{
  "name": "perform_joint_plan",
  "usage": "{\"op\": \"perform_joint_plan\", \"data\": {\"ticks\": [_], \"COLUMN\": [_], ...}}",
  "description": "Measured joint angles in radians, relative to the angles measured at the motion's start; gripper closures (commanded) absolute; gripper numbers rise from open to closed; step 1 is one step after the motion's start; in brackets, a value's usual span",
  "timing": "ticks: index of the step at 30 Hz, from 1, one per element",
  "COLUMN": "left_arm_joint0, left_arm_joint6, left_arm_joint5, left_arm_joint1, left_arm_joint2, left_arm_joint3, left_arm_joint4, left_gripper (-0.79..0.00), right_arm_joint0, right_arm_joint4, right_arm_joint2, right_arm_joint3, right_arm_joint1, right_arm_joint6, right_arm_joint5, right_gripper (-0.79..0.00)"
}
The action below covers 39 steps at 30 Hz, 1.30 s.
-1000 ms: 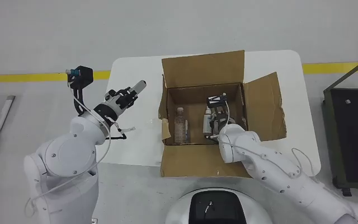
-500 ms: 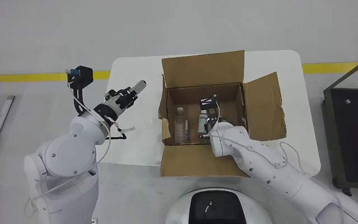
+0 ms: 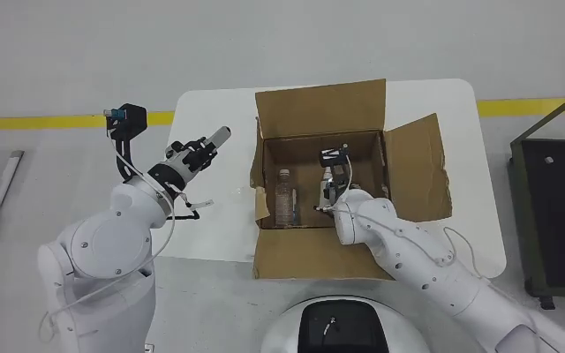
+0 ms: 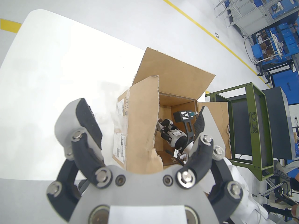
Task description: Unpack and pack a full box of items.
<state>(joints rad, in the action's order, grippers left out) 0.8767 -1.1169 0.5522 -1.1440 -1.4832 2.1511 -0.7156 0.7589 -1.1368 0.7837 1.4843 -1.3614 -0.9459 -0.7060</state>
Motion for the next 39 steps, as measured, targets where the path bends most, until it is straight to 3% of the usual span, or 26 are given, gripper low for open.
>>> {"op": "perform_joint_plan", "data": {"ticks": [11,13,16,17,19,25,26,28,30,34,35,39], "left_arm_joint0": [0.0,0.0,0.0,0.0,0.0,0.0,0.0,0.0,0.0,0.0,0.0,0.0], "left_arm_joint6": [0.0,0.0,0.0,0.0,0.0,0.0,0.0,0.0,0.0,0.0,0.0,0.0], "left_arm_joint5": [0.0,0.0,0.0,0.0,0.0,0.0,0.0,0.0,0.0,0.0,0.0,0.0], "left_arm_joint1": [0.0,0.0,0.0,0.0,0.0,0.0,0.0,0.0,0.0,0.0,0.0,0.0], "left_arm_joint2": [0.0,0.0,0.0,0.0,0.0,0.0,0.0,0.0,0.0,0.0,0.0,0.0], "left_arm_joint3": [0.0,0.0,0.0,0.0,0.0,0.0,0.0,0.0,0.0,0.0,0.0,0.0], "left_arm_joint4": [0.0,0.0,0.0,0.0,0.0,0.0,0.0,0.0,0.0,0.0,0.0,0.0], "left_gripper": [-0.785,-0.785,-0.785,-0.785,-0.785,-0.785,-0.785,-0.785,-0.785,-0.785,-0.785,-0.785], "right_arm_joint0": [-0.022,-0.025,-0.024,-0.022,-0.019,0.004,0.014,0.031,0.062,0.162,0.201,0.339], "right_arm_joint4": [-0.042,-0.039,-0.031,-0.03,-0.03,-0.034,-0.033,-0.028,-0.004,0.126,0.177,0.365], "right_arm_joint2": [-0.008,-0.005,0.006,0.01,0.015,0.044,0.055,0.078,0.119,0.254,0.308,0.511], "right_arm_joint3": [-0.081,-0.086,-0.082,-0.081,-0.078,-0.023,-0.001,0.043,0.114,0.294,0.35,0.516], "right_arm_joint1": [-0.027,-0.032,-0.038,-0.039,-0.041,-0.045,-0.044,-0.041,-0.036,-0.022,-0.017,-0.003], "right_arm_joint6": [-0.054,-0.053,-0.043,-0.042,-0.042,-0.031,-0.027,-0.016,0.009,0.113,0.154,0.297], "right_arm_joint5": [0.018,0.023,0.037,0.044,0.054,0.07,0.075,0.086,0.104,0.163,0.191,0.299], "right_gripper": [0.0,-0.052,-0.043,-0.08,-0.249,-0.366,-0.486,-0.579,-0.505,-0.058,0.0,0.0]}}
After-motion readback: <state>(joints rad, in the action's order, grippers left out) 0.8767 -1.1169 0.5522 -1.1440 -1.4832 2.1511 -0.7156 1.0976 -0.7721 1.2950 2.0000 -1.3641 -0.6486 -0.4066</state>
